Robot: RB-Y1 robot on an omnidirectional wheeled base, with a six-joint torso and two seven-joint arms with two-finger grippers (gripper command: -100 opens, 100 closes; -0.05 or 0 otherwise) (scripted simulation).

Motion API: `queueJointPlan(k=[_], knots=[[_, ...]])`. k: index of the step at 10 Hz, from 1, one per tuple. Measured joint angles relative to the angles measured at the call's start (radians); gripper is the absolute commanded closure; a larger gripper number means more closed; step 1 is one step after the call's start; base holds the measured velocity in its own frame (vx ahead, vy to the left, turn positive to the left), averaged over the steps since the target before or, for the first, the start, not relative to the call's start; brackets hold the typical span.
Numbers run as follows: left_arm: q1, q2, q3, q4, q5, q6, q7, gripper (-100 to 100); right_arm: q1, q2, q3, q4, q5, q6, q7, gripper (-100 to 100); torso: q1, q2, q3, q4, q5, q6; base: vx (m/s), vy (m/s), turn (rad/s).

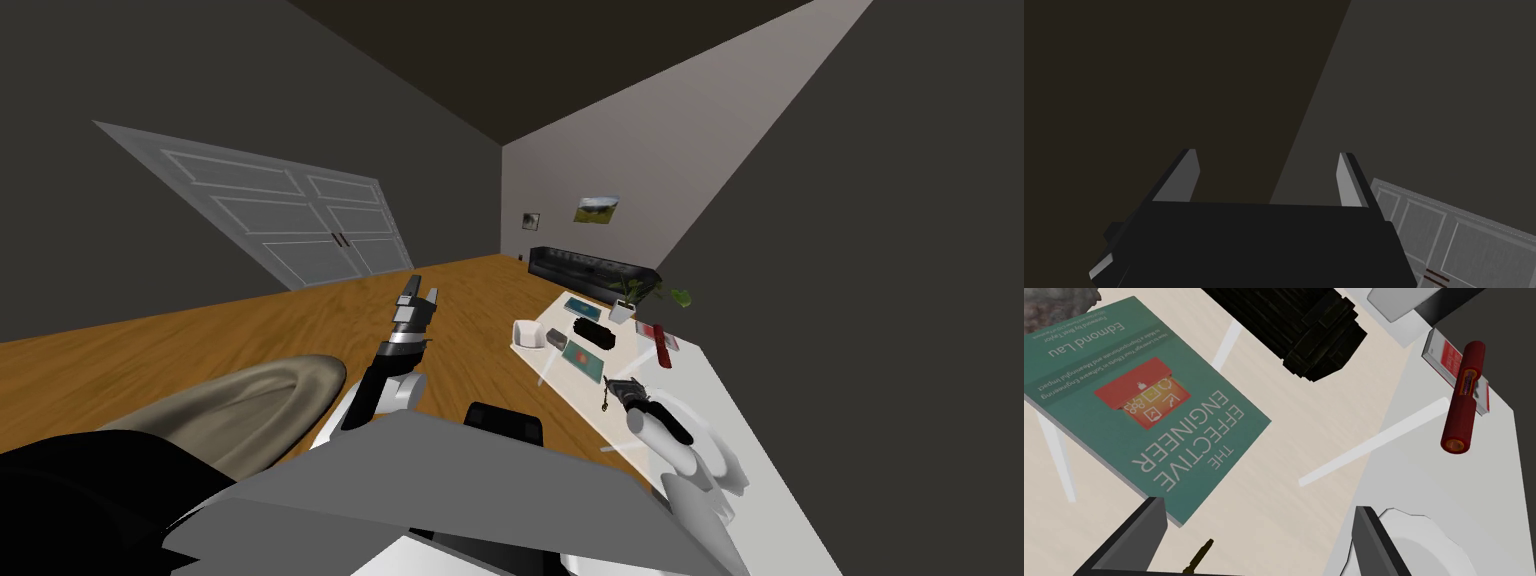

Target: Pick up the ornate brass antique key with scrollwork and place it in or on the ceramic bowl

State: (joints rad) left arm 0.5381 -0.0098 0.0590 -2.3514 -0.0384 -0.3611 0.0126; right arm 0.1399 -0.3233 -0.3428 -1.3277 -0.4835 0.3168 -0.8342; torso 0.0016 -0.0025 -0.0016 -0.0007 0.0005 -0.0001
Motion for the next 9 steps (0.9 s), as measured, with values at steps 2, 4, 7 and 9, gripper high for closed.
queueJointPlan(k=[2,4,7,9], knots=[[0.0,0.0,0.0,0.0,0.0,0.0,0.0,0,-0.013,-0.015,-0.021,0.03,-0.016,0.052,-0.043,-100,0.0,0.0,0.0,0.0,0.0,0.0,0.035,0.036,-0.027],[0.0,0.0,0.0,0.0,0.0,0.0,0.0,0,-0.033,-0.026,-0.033,0.082,-0.033,0.081,-0.08,-100,0.0,0.0,0.0,0.0,0.0,0.0,0.036,0.039,-0.027],[0.0,0.0,0.0,0.0,0.0,0.0,0.0,0,-0.055,-0.047,-0.055,0.156,-0.061,0.129,-0.137,-100,0.001,0.0,0.0,0.0,0.0,0.0,0.036,0.04,-0.021],[0.0,0.0,0.0,0.0,0.0,0.0,0.0,0,-0.075,-0.057,-0.074,0.19,-0.065,0.176,-0.177,-100,0.0,0.0,0.0,0.0,0.0,0.0,0.034,0.044,-0.039]])
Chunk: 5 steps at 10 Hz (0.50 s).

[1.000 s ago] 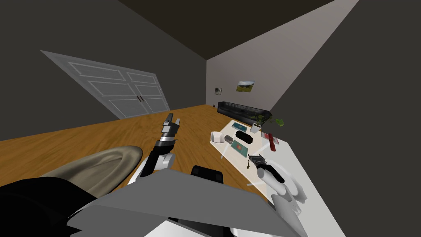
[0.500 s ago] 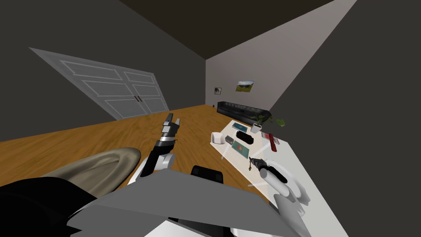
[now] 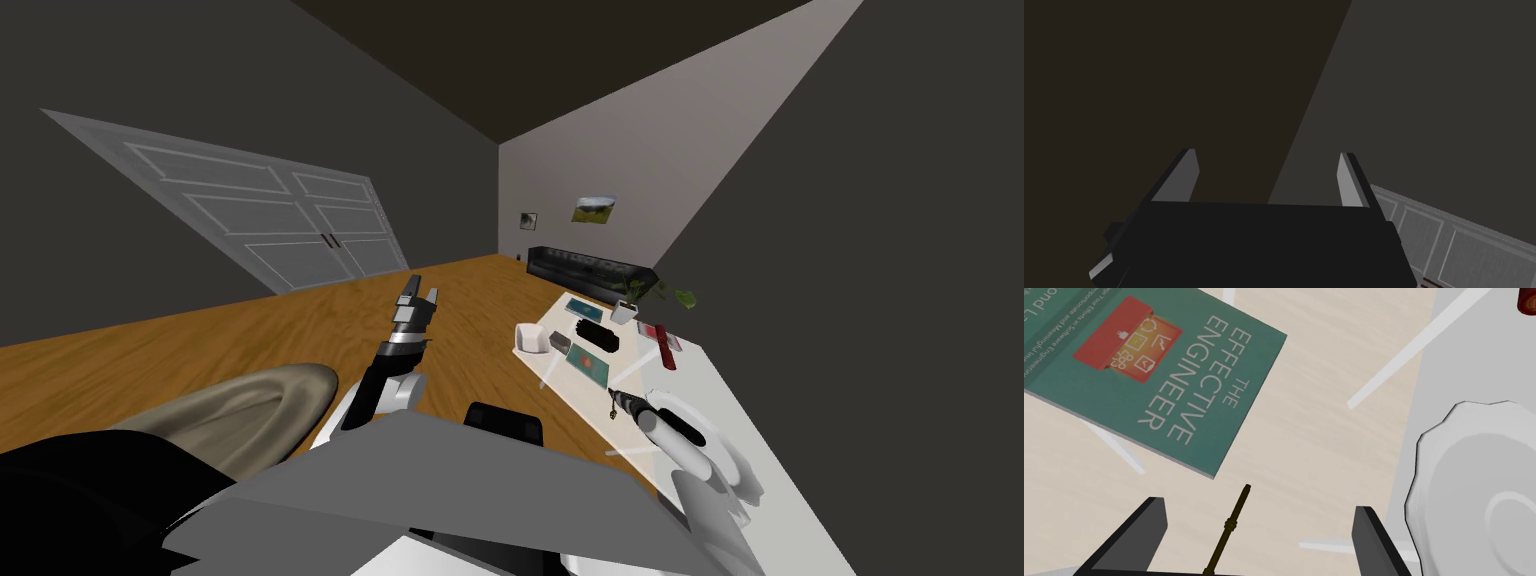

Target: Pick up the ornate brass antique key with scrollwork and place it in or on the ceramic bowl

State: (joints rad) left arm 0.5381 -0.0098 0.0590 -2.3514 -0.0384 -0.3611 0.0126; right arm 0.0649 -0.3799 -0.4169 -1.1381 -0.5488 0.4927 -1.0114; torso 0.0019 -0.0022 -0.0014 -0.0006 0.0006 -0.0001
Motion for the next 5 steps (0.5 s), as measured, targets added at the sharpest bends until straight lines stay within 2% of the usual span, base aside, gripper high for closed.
queueJointPlan(k=[5], knots=[[0.0,0.0,0.0,0.0,0.0,0.0,0.0,0,-0.046,-0.04,-0.044,0.143,-0.06,0.107,-0.106,-100,0.001,-0.001,0.0,0.0,0.0,0.0,0.045,0.045,-0.031]])
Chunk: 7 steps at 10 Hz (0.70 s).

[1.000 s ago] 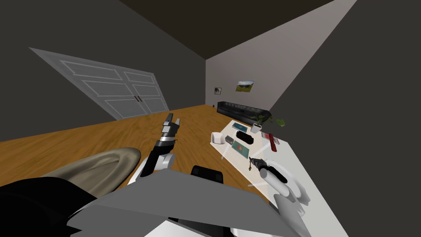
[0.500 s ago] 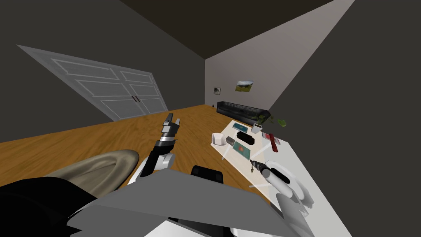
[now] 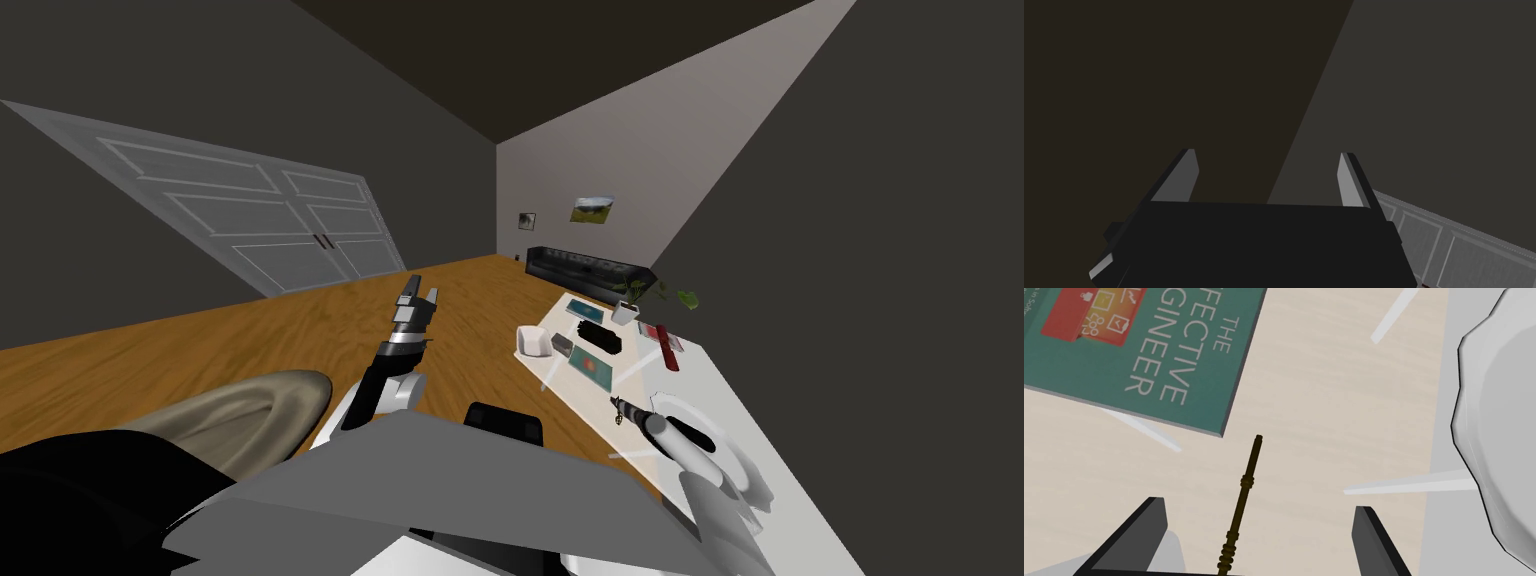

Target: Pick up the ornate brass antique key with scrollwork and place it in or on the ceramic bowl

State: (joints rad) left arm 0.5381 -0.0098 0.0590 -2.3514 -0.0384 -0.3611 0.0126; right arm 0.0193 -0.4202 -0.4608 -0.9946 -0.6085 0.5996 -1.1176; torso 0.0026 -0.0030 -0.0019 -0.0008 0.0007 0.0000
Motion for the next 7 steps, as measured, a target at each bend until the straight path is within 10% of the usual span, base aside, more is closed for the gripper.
queueJointPlan(k=[5,6,7], knots=[[0.0,0.0,0.0,0.0,0.0,0.0,0.0,0,-0.053,-0.032,-0.04,0.133,-0.037,0.095,-0.096,-100,-0.001,0.001,0.001,0.0,0.0,0.0,0.029,0.032,-0.021],[0.0,0.0,0.0,0.0,0.0,0.0,0.0,0,-0.054,-0.033,-0.041,0.136,-0.038,0.099,-0.099,0,-0.002,0.002,0.001,0.0,0.0,0.0,0.0,0.0,0.0],[0.0,0.0,0.0,0.0,0.0,0.0,0.0,0,-0.054,-0.033,-0.041,0.135,-0.037,0.098,-0.099,-100,-0.003,0.003,0.002,0.001,-0.001,0.0,-0.067,-0.046,0.248]])
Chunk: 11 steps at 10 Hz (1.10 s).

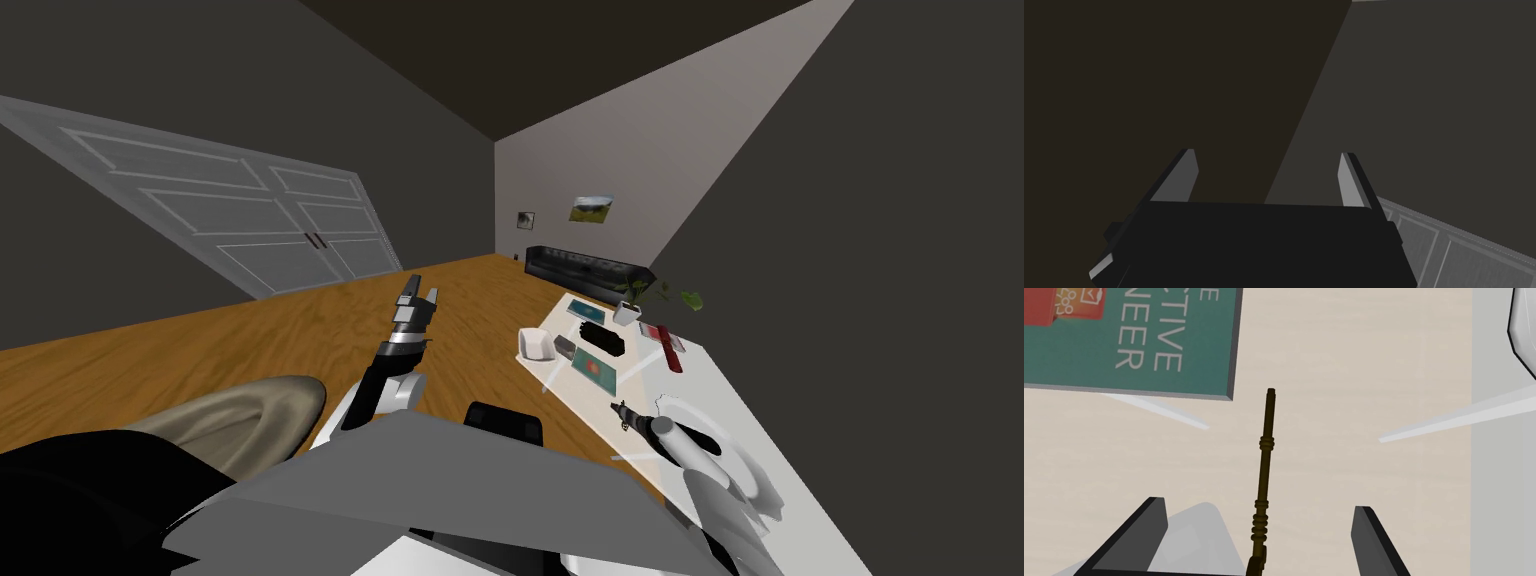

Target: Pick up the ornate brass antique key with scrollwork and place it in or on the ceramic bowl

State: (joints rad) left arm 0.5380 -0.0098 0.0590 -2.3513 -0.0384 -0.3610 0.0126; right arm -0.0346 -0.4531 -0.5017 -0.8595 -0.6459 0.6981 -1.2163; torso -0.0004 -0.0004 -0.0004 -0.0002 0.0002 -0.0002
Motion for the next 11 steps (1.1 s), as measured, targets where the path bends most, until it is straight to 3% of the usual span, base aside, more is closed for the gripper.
queueJointPlan(k=[11], knots=[[0.0,0.0,0.0,0.0,0.0,0.0,0.0,0,-0.104,0.02,-0.055,0.148,0.237,-0.087,-0.275,-100,-0.005,0.006,0.004,0.002,-0.001,0.0,-0.103,-0.064,0.192]])
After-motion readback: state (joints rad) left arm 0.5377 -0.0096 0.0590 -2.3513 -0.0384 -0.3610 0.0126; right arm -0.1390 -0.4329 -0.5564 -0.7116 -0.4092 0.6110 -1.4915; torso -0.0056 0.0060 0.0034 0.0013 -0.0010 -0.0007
